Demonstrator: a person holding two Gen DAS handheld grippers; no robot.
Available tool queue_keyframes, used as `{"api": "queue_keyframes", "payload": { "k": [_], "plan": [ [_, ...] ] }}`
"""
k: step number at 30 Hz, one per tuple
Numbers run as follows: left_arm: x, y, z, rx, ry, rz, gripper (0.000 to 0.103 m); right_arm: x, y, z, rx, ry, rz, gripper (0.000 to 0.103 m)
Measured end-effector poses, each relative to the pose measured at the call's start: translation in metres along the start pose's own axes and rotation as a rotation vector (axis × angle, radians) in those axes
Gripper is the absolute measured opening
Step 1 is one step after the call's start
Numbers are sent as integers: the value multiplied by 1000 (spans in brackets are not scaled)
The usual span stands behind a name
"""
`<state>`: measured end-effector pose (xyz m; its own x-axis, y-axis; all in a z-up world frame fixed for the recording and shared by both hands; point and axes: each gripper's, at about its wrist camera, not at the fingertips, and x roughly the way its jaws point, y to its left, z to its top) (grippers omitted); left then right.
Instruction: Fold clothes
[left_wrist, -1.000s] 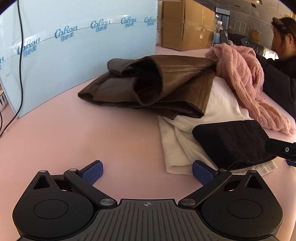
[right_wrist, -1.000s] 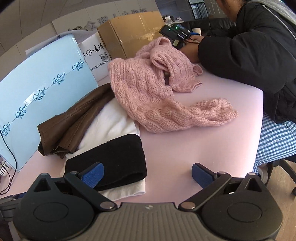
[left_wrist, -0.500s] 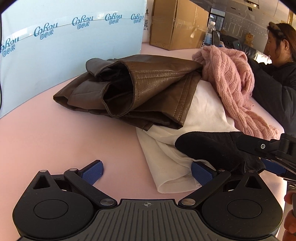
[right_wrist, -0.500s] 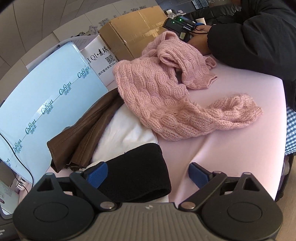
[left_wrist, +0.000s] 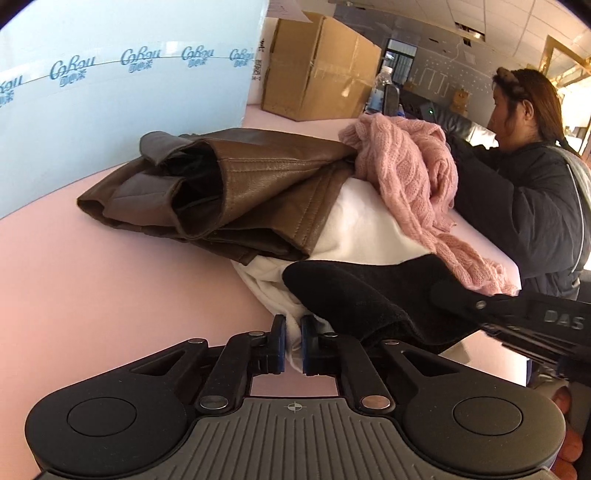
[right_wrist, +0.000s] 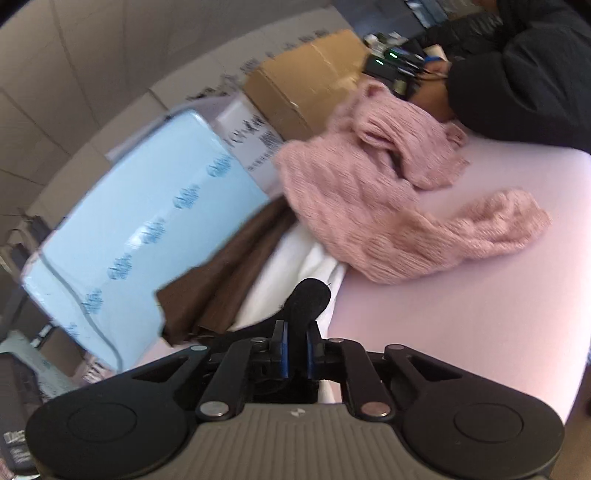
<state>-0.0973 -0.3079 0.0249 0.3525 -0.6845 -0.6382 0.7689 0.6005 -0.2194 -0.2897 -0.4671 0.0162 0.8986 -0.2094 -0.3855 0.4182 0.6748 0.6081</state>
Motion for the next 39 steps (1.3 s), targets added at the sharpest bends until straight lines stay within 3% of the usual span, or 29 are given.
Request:
{"api": "queue_keyframes", "payload": {
  "k": [4, 11, 14, 18, 21, 24, 26, 27, 28, 29, 30, 31, 35, 37, 39],
  "plan": [
    [-28, 8, 5, 9, -53, 20, 5, -10, 25, 3, -24, -6, 75, 10],
    [-92, 28, 15, -27, -174, -6, 4, -40, 86, 11, -103, -98, 263, 10],
    [-139, 37, 18, -37, -258, -20, 4, -59, 119, 17, -158, -154, 366, 10],
    [-210, 53, 15, -45, -369, -11, 3, -86, 166, 18, -251, -188, 588, 10],
    [-262, 73, 2, -49, -402, 53, 4, -92, 202, 11, -315, -159, 726, 10],
    [-305, 109, -21, -122, -368, 103, 9, -75, 242, -5, -316, -27, 850, 10],
    [-331, 136, -45, -188, -365, 208, 34, -54, 264, -21, -319, 69, 870, 12],
    [-338, 143, -55, -199, -372, 254, 65, -40, 274, -30, -320, 123, 860, 17],
    [-346, 152, -69, -205, -374, 322, 83, -28, 282, -39, -323, 170, 834, 22],
    [-350, 160, -80, -216, -357, 367, 83, -15, 291, -52, -345, 220, 794, 30],
    [-354, 167, -90, -226, -341, 411, 83, -6, 297, -64, -372, 242, 765, 51],
    [-358, 175, -101, -237, -324, 455, 83, 3, 301, -75, -400, 252, 743, 67],
    [-358, 197, -127, -303, -241, 438, 85, 0, 308, -105, -539, 225, 707, 76],
    [-346, 204, -131, -306, -191, 368, 85, -8, 301, -108, -582, 206, 680, 84],
    [-327, 201, -128, -279, -144, 315, 85, -6, 283, -105, -581, 224, 636, 84]
  ]
}}
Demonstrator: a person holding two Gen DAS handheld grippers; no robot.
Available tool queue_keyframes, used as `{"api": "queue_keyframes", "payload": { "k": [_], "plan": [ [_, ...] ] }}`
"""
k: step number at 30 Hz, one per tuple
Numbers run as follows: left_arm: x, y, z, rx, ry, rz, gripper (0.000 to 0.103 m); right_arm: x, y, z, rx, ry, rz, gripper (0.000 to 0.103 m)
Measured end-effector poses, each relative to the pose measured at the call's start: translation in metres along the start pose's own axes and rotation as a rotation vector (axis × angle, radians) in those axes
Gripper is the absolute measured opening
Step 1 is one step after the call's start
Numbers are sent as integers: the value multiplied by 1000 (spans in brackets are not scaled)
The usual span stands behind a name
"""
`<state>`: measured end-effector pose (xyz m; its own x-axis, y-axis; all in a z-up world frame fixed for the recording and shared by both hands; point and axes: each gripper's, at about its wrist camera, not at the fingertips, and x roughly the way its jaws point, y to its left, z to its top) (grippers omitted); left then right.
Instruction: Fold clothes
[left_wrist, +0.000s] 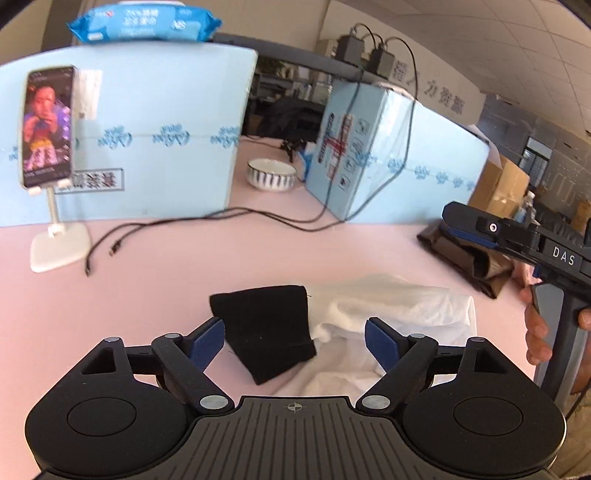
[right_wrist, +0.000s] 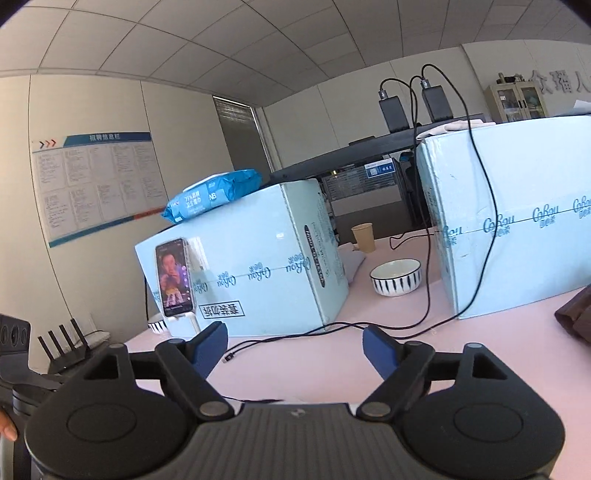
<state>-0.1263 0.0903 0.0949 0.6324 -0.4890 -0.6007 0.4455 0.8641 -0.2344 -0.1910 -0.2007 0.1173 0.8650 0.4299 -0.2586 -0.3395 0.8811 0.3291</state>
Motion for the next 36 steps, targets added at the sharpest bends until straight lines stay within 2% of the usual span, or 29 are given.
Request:
{"api": "queue_keyframes", "payload": {
  "k": [3, 7, 8, 12, 14, 16, 18, 19, 20, 21, 22, 23, 24, 25, 27, 28, 30, 33, 36],
  "plan": [
    [24, -17, -10, 65, 67, -37, 86, -5, -21, -10, 25, 66, -5, 84],
    [54, -29, -14, 113, 99, 16, 86, -22, -44, -32, -8, 225, 74, 85],
    [61, -27, -15, 100, 108, 27, 86, -24, -48, -37, -14, 246, 84, 85],
    [93, -15, 0, -71, 152, 50, 88, -17, -53, -63, 46, 366, 92, 85],
    [103, -18, 11, -133, 148, 59, 88, 2, -49, -75, 86, 447, 79, 85],
    [112, -19, 20, -186, 132, 64, 88, 18, -45, -85, 107, 487, 85, 84],
    [123, -19, 26, -230, 107, 86, 88, 28, -31, -90, 49, 441, 68, 81],
    [129, -19, 29, -255, 90, 102, 85, 32, -23, -91, 5, 431, 53, 72],
    [134, -19, 31, -260, 79, 103, 78, 34, -17, -95, -34, 418, 40, 66],
    [138, -20, 32, -260, 56, 96, 50, 35, -10, -99, -72, 402, 27, 58],
    [141, -20, 33, -255, 43, 98, 33, 36, -4, -103, -110, 386, 14, 52],
    [144, -19, 33, -258, 35, 85, 27, 36, -1, -105, -131, 374, 10, 47],
    [144, -18, 34, -256, 26, 74, 15, 35, 0, -107, -136, 367, 12, 38],
    [144, -17, 35, -254, 17, 64, 14, 34, -2, -107, -125, 361, 18, 28],
    [142, -16, 39, -246, 8, 50, 12, 32, -10, -105, -75, 353, 22, 16],
    [138, -15, 41, -245, -8, 44, 10, 30, -16, -102, -38, 347, 23, 13],
    [126, -13, 46, -244, -54, 30, 9, 26, -24, -92, -11, 317, -8, 10],
    [99, -8, 60, -251, -143, -4, 8, 19, -30, -65, -54, 206, -125, 9],
    [62, -8, 75, -211, -238, 0, 8, 6, -28, -34, -108, 32, -229, 8]
  ]
}}
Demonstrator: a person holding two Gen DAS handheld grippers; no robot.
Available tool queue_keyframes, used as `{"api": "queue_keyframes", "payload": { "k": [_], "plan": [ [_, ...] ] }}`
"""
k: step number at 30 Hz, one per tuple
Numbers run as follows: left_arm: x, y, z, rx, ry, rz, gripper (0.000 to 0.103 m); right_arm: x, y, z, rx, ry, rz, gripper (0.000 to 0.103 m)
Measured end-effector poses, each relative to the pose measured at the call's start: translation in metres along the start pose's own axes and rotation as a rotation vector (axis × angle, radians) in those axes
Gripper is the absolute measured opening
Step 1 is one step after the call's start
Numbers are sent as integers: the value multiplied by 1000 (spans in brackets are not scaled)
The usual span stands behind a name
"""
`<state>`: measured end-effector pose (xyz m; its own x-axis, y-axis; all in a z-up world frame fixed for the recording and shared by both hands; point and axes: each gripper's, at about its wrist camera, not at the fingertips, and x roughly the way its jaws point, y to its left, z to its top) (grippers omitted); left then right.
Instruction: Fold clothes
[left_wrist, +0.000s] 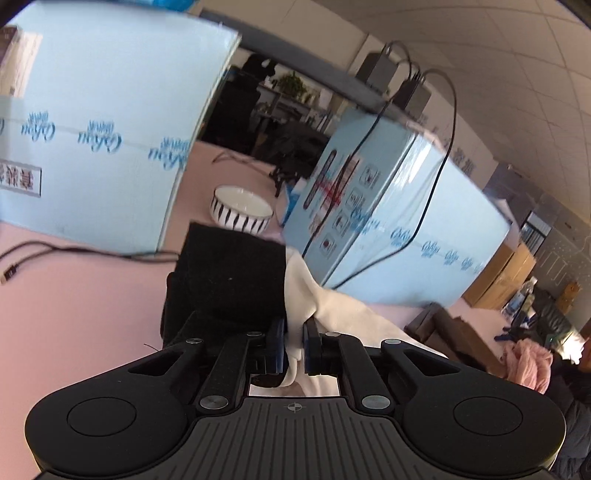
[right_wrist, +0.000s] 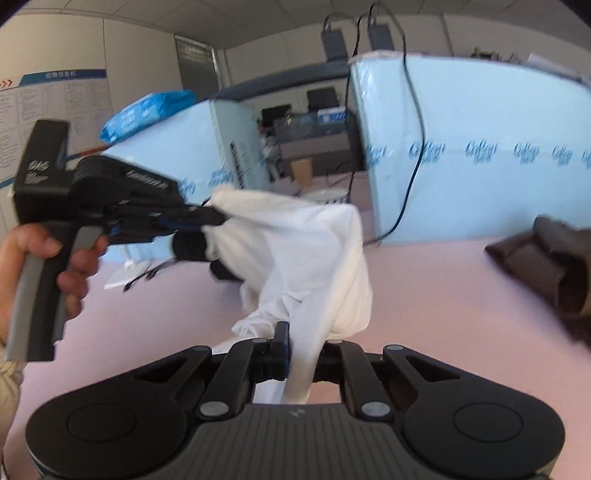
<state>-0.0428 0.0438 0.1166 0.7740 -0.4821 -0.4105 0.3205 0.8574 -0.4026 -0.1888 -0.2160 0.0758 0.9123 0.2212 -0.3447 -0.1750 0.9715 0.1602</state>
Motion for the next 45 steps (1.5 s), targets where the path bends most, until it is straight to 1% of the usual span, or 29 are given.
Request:
{"api": "queue_keyframes", "payload": {
  "k": [1, 4, 5, 6, 8, 9, 11, 12, 13, 14, 15, 16, 17, 19, 20, 21, 22, 24, 27, 30, 32, 34, 35, 37, 39, 41, 43, 44, 45],
  "plan": [
    [-14, -2, 7, 23, -32, 2, 8, -6, -1, 10, -9, -63, -36, 7],
    [-51, 10, 7, 11, -77, -10, 8, -21, -3, 22, -76, -168, -84, 7],
    [-58, 16, 5, -11, -72, -19, 8, -27, -3, 26, -108, -199, -95, 7],
    [-71, 28, -3, -53, -43, -45, 6, -35, -5, 25, -123, -191, -58, 7],
    [-88, 39, -19, -71, -3, -36, 4, -44, -12, 22, -118, -139, 20, 7],
    [-99, 43, -32, -39, 18, 5, 4, -49, -16, 18, -121, -99, 61, 7],
    [-120, 51, -63, 23, 67, 114, 4, -53, -23, 7, -101, 39, 171, 8],
    [-124, 55, -71, 28, 94, 129, 4, -55, -27, 1, -88, 112, 228, 11],
    [-128, 66, -83, 6, 148, 136, 4, -53, -29, -4, -65, 162, 258, 12],
    [-129, 77, -90, -39, 187, 132, 5, -51, -30, -8, -50, 195, 260, 13],
    [-131, 87, -96, -84, 225, 128, 9, -48, -30, -13, -40, 224, 254, 23],
    [-132, 98, -103, -129, 264, 124, 20, -48, -31, -16, -21, 232, 250, 38],
    [-134, 106, -104, -165, 276, 131, 28, -48, -34, -18, 1, 232, 246, 44],
    [-138, 112, -103, -203, 283, 117, 80, -50, -40, -20, 53, 225, 253, 64],
    [-138, 112, -103, -210, 280, 98, 84, -53, -45, -18, 86, 216, 267, 69],
    [-137, 111, -103, -216, 285, 69, 84, -54, -51, -15, 108, 209, 266, 77],
    [-135, 110, -103, -221, 290, 41, 85, -55, -56, -13, 117, 204, 247, 82],
    [-127, 108, -103, -232, 315, 9, 86, -58, -63, -14, 114, 206, 196, 83],
    [-107, 107, -102, -226, 342, 30, 87, -59, -76, -19, 124, 218, 136, 85],
    [-81, 117, -96, -270, 344, 52, 87, -64, -90, -26, 182, 227, 104, 87],
    [-56, 120, -87, -259, 330, 47, 90, -65, -95, -31, 196, 244, 59, 88],
    [-35, 115, -81, -215, 340, 45, 99, -66, -100, -36, 210, 261, 13, 92],
    [-22, 112, -77, -200, 341, 51, 100, -67, -103, -39, 217, 270, -10, 92],
    [-6, 107, -71, -190, 336, 77, 100, -64, -103, -45, 207, 269, -67, 92],
    [7, 101, -66, -181, 335, 101, 99, -65, -104, -49, 218, 257, -62, 92],
    [17, 92, -62, -149, 319, 144, 85, -66, -105, -51, 226, 251, -82, 92],
    [22, 88, -63, -129, 296, 169, 43, -68, -106, -52, 228, 237, -103, 92],
    [22, 89, -65, -126, 288, 173, 36, -70, -106, -52, 225, 223, -110, 92],
    [22, 91, -67, -129, 276, 169, 26, -71, -106, -52, 222, 209, -117, 92]
  ]
}}
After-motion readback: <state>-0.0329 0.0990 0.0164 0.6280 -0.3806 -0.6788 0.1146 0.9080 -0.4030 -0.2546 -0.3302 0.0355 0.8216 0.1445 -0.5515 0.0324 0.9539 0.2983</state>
